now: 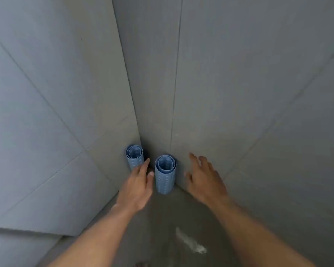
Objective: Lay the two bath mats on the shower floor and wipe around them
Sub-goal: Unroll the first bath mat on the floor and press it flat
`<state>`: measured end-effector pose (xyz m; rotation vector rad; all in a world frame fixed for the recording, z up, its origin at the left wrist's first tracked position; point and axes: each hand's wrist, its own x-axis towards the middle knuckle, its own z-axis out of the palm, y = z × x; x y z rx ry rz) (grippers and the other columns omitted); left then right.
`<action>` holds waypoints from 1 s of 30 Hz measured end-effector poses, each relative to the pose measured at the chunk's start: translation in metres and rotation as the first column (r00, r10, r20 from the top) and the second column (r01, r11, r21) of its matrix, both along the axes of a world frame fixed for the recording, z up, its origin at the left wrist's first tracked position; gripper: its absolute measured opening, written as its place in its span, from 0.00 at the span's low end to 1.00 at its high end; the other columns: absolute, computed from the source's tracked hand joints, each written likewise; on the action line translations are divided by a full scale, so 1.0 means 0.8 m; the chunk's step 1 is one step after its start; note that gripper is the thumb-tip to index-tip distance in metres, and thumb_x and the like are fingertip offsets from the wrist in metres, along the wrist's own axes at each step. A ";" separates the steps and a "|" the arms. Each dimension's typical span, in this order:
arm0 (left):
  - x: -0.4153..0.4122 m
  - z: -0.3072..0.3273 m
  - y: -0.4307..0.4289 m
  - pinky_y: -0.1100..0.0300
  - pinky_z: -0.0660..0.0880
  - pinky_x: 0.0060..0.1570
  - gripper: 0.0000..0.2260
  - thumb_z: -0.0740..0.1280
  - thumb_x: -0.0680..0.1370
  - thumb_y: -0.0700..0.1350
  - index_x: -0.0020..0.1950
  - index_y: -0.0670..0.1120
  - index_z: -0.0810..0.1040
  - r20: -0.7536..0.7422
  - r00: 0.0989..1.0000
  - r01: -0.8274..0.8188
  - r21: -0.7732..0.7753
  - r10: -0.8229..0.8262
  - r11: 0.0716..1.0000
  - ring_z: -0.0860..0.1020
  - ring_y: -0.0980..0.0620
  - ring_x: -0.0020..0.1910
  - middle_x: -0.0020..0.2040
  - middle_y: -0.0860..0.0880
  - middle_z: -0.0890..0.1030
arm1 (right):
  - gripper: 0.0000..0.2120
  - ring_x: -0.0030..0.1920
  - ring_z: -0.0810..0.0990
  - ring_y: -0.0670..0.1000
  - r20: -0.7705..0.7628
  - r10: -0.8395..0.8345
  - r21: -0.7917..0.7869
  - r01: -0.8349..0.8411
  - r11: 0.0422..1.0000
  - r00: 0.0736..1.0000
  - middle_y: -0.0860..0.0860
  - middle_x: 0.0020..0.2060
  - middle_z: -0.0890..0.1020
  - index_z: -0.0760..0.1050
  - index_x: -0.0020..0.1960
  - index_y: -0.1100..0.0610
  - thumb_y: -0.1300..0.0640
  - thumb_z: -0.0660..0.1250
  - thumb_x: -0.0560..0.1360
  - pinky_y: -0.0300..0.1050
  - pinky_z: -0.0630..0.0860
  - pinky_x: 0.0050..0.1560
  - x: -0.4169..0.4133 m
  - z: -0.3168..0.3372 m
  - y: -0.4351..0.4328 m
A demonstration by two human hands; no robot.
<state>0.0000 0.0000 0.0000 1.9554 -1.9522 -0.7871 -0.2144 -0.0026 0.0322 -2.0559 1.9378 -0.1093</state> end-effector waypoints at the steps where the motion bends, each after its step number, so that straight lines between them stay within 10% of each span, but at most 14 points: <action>1: -0.001 -0.022 -0.015 0.49 0.67 0.70 0.24 0.52 0.84 0.54 0.80 0.52 0.56 -0.040 0.999 -0.004 0.002 0.004 1.000 0.68 0.43 0.73 0.78 0.44 0.64 | 0.29 0.68 0.68 0.58 0.019 -0.009 0.020 0.008 1.000 1.000 0.57 0.72 0.64 0.50 0.79 0.52 0.48 0.55 0.82 0.54 0.71 0.62 0.007 -0.026 -0.014; 9: 0.005 -0.203 -0.124 0.62 0.63 0.54 0.18 0.56 0.85 0.48 0.75 0.46 0.66 -0.120 0.990 0.083 0.030 -0.078 0.996 0.73 0.45 0.65 0.69 0.42 0.74 | 0.28 0.64 0.72 0.57 0.147 -0.180 0.139 0.160 0.977 0.973 0.56 0.66 0.69 0.53 0.78 0.50 0.50 0.59 0.81 0.56 0.75 0.59 0.046 -0.254 -0.111; 14: 0.006 -0.287 -0.180 0.54 0.66 0.68 0.25 0.53 0.85 0.52 0.81 0.45 0.54 -0.127 0.986 0.119 0.104 -0.105 0.987 0.70 0.45 0.71 0.74 0.43 0.70 | 0.26 0.62 0.75 0.58 0.222 -0.320 0.195 0.279 0.940 0.921 0.57 0.65 0.71 0.52 0.78 0.48 0.46 0.56 0.83 0.58 0.77 0.58 0.062 -0.336 -0.152; 20: -0.012 -0.332 -0.236 0.49 0.67 0.70 0.26 0.54 0.84 0.58 0.79 0.48 0.59 -0.248 0.963 -0.020 0.323 0.105 0.946 0.70 0.41 0.71 0.72 0.42 0.72 | 0.31 0.62 0.78 0.62 0.345 -0.711 0.443 0.562 0.699 0.613 0.61 0.65 0.76 0.52 0.79 0.54 0.41 0.56 0.82 0.57 0.77 0.59 0.078 -0.382 -0.187; 24: -0.016 -0.359 -0.263 0.45 0.76 0.61 0.19 0.60 0.80 0.58 0.67 0.50 0.75 -0.278 0.957 0.029 0.386 0.086 0.922 0.80 0.43 0.58 0.60 0.45 0.82 | 0.28 0.54 0.82 0.61 0.402 -0.826 0.619 0.547 0.564 0.396 0.58 0.60 0.80 0.68 0.68 0.51 0.37 0.58 0.73 0.60 0.81 0.55 0.080 -0.406 -0.202; 30: -0.016 -0.368 -0.269 0.41 0.83 0.43 0.14 0.65 0.78 0.47 0.64 0.50 0.74 -0.339 0.904 -0.053 0.514 0.260 0.856 0.82 0.37 0.51 0.59 0.42 0.79 | 0.18 0.44 0.85 0.60 0.384 -0.818 0.592 0.565 0.574 0.429 0.57 0.48 0.84 0.76 0.56 0.53 0.46 0.61 0.70 0.57 0.83 0.48 0.082 -0.407 -0.213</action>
